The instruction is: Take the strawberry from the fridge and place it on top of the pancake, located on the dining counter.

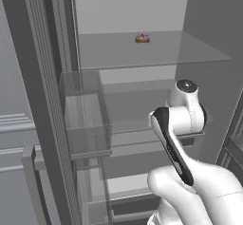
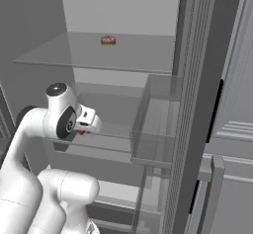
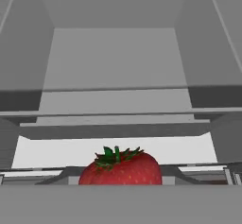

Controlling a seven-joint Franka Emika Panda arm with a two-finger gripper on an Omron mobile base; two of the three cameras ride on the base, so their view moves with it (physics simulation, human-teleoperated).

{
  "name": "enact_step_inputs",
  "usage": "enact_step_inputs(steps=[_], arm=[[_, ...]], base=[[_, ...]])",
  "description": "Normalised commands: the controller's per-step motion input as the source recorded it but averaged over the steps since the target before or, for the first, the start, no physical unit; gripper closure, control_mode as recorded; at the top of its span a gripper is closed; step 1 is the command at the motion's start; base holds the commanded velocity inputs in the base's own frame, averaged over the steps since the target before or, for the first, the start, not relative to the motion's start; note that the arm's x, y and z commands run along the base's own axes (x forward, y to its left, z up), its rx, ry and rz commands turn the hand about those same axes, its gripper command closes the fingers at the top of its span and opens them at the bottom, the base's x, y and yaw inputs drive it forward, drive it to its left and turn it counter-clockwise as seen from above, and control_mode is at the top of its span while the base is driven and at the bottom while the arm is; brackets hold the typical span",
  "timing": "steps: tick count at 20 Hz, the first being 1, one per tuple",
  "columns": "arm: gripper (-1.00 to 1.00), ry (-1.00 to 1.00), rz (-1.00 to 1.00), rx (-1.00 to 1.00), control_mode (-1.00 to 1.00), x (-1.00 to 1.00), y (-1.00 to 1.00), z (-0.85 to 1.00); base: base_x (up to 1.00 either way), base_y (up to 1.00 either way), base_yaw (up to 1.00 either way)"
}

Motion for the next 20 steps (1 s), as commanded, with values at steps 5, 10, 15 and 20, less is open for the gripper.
enact_step_inputs(steps=[5,10,15,20], arm=[[1.0,-0.14,-0.03,0.0,-1.0,-1.0,0.01,0.85],[1.0,-0.07,0.0,0.0,-1.0,-0.76,0.0,0.88],[1.0,0.0,0.02,0.0,-1.0,-0.04,0.0,0.06],[1.0,0.0,0.0,0.0,-1.0,0.0,0.0,-0.2]], base=[[0.0,0.0,0.0],[0.0,0.0,0.0],[0.0,0.0,0.0],[0.0,0.0,0.0]])
